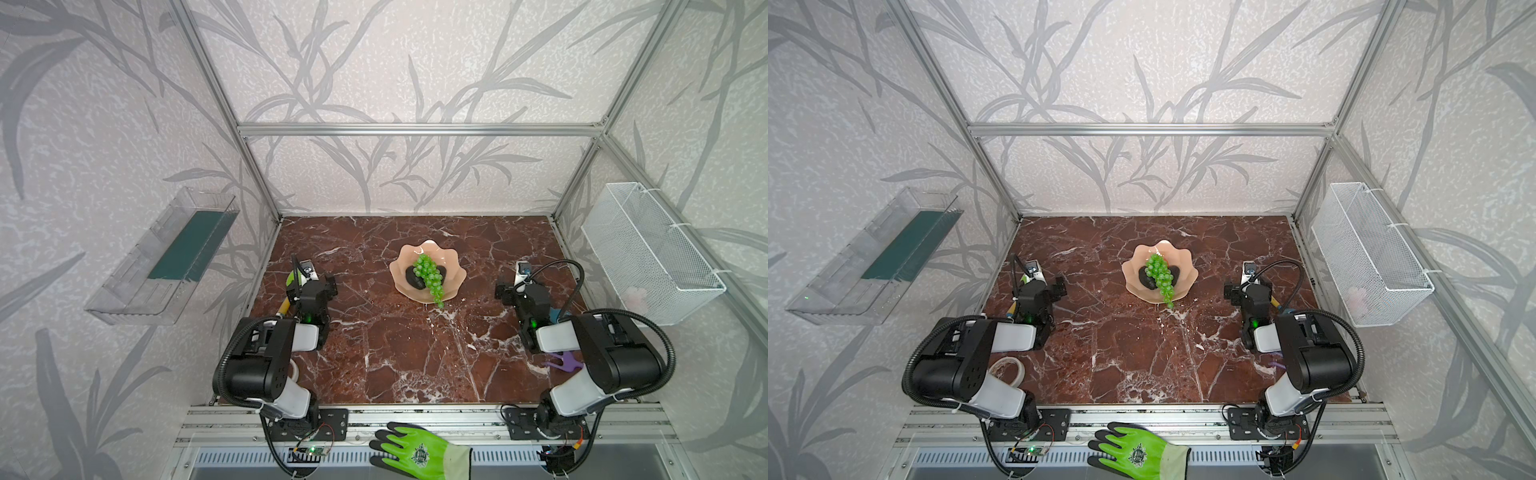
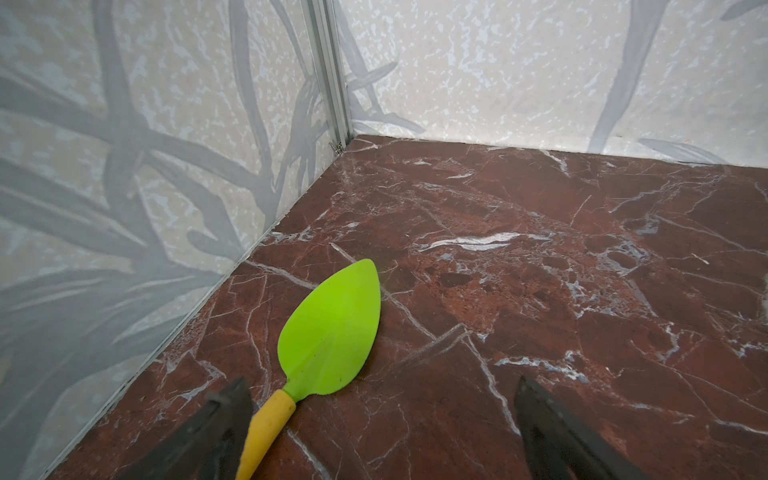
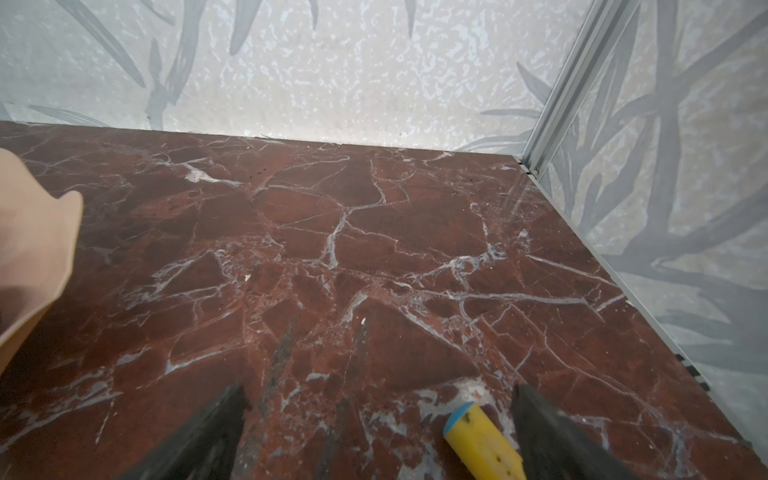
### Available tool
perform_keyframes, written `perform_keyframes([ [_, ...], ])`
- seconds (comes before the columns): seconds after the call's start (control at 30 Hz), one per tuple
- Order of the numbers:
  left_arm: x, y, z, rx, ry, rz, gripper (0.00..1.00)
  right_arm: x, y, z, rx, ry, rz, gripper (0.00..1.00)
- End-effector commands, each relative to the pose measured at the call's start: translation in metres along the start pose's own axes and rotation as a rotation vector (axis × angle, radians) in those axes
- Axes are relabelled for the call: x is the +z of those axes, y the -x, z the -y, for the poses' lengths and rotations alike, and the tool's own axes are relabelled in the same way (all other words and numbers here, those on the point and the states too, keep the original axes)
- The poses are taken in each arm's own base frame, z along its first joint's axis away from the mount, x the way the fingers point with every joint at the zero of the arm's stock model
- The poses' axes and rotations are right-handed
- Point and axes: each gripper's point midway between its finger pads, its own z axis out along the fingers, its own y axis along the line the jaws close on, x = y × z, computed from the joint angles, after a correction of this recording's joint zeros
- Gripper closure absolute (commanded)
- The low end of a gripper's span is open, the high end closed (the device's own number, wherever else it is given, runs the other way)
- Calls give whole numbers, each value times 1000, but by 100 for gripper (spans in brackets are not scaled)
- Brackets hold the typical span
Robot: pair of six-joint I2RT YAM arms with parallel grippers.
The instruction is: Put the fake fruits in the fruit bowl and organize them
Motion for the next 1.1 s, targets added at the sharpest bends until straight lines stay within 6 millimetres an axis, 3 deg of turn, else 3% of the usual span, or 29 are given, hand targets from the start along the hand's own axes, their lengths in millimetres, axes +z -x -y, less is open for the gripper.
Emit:
perform_keyframes([
  [0.0, 2, 6, -1, -4, 5, 10, 1, 1, 0, 3, -18, -34, -17, 1],
  [0.2, 2, 6, -1, -3, 4, 9, 1, -4, 0, 8, 2, -47, 3, 1],
  [0.3, 2, 6, -1, -4, 4, 8, 1, -6, 2, -24, -68, 133, 27, 1],
  [0.33, 2, 6, -1, -4, 5, 9, 1, -6, 1, -16, -49, 82, 25, 1],
  [0.37, 2, 6, -1, -4, 4, 9, 1, -8, 1, 12, 16, -68, 32, 1],
  [0.4, 3, 6, -1, -5, 5, 10, 1, -13, -1, 17, 51, -54, 42, 1],
  [0.43, 2, 6, -1, -5, 4, 10, 1, -14, -1, 16, 45, -46, 46, 1],
  [0.5, 2, 6, -1, -4, 5, 9, 1, -8, 1, -13, -25, 107, 46, 1],
  [0.53, 3, 6, -1, -4, 6, 9, 1, -8, 0, -15, -30, 114, 30, 1],
  [0.57, 2, 6, -1, -5, 5, 10, 1, -6, -1, 6, 19, -7, 17, 1],
  [0.6, 2, 6, -1, -4, 6, 9, 1, -6, -1, 12, 27, -40, 17, 1],
  [1.07, 2, 6, -1, -4, 5, 8, 1, 0, -1, 1, -4, 7, -14, 1],
])
